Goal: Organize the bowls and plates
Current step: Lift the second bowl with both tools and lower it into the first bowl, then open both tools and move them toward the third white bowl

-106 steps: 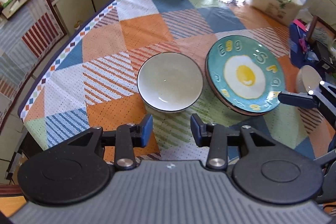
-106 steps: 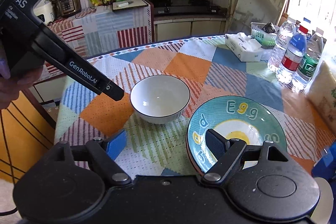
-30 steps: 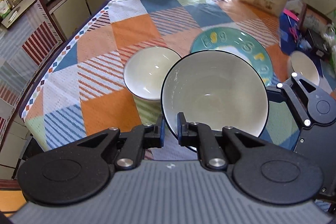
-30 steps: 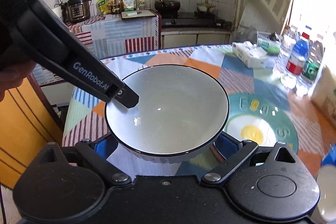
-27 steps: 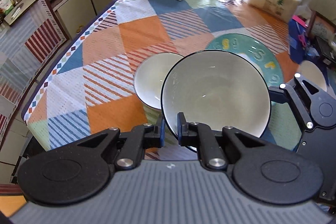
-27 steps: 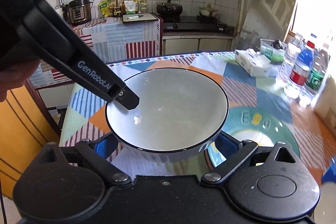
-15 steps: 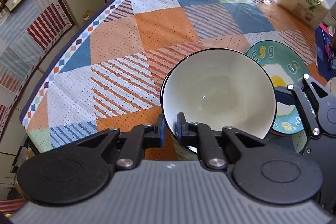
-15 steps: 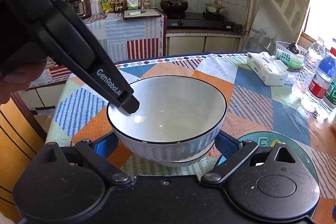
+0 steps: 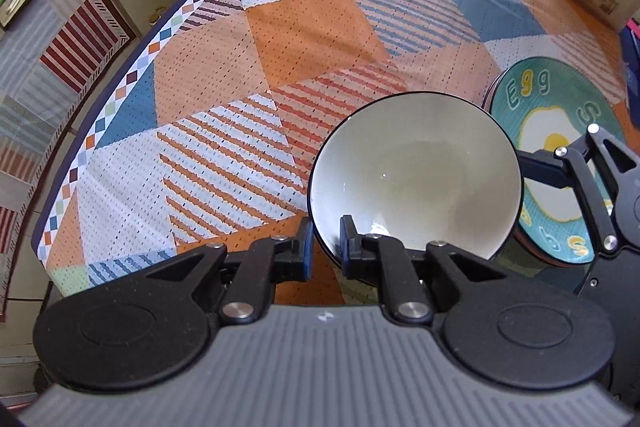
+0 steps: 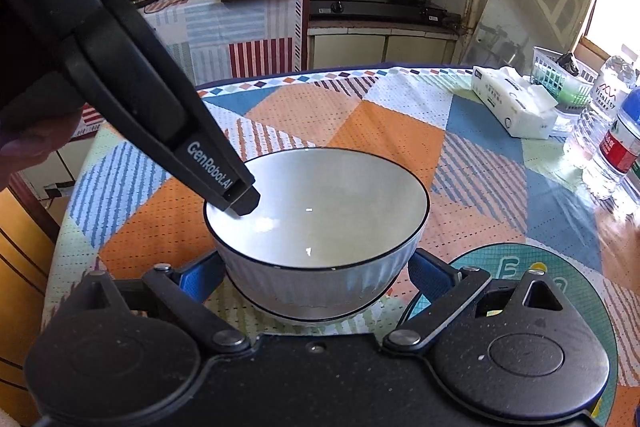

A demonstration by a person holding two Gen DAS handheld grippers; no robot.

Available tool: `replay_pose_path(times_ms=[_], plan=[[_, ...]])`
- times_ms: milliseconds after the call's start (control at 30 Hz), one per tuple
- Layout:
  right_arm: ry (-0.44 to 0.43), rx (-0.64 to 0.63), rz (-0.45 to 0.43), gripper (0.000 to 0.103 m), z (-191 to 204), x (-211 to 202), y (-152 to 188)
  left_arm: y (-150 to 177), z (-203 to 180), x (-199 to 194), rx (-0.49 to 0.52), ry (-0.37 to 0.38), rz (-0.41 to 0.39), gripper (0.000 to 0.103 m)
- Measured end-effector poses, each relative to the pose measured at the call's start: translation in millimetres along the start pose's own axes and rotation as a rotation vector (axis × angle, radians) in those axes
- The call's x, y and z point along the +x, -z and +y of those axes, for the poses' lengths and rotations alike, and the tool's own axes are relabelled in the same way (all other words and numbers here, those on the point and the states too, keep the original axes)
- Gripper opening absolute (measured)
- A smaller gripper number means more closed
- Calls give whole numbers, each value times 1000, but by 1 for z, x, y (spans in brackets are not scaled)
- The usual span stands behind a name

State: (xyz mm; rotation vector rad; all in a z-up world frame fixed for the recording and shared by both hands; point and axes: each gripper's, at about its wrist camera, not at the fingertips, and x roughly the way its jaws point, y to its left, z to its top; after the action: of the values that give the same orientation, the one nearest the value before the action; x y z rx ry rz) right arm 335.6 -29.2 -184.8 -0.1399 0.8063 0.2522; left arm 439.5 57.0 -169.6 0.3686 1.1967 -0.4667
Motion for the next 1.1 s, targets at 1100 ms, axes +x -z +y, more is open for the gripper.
replay_pose_path(times_ms=[1100], plan=[[199, 168, -110, 99, -48, -176, 81, 46, -140, -121, 166, 42, -142, 24]])
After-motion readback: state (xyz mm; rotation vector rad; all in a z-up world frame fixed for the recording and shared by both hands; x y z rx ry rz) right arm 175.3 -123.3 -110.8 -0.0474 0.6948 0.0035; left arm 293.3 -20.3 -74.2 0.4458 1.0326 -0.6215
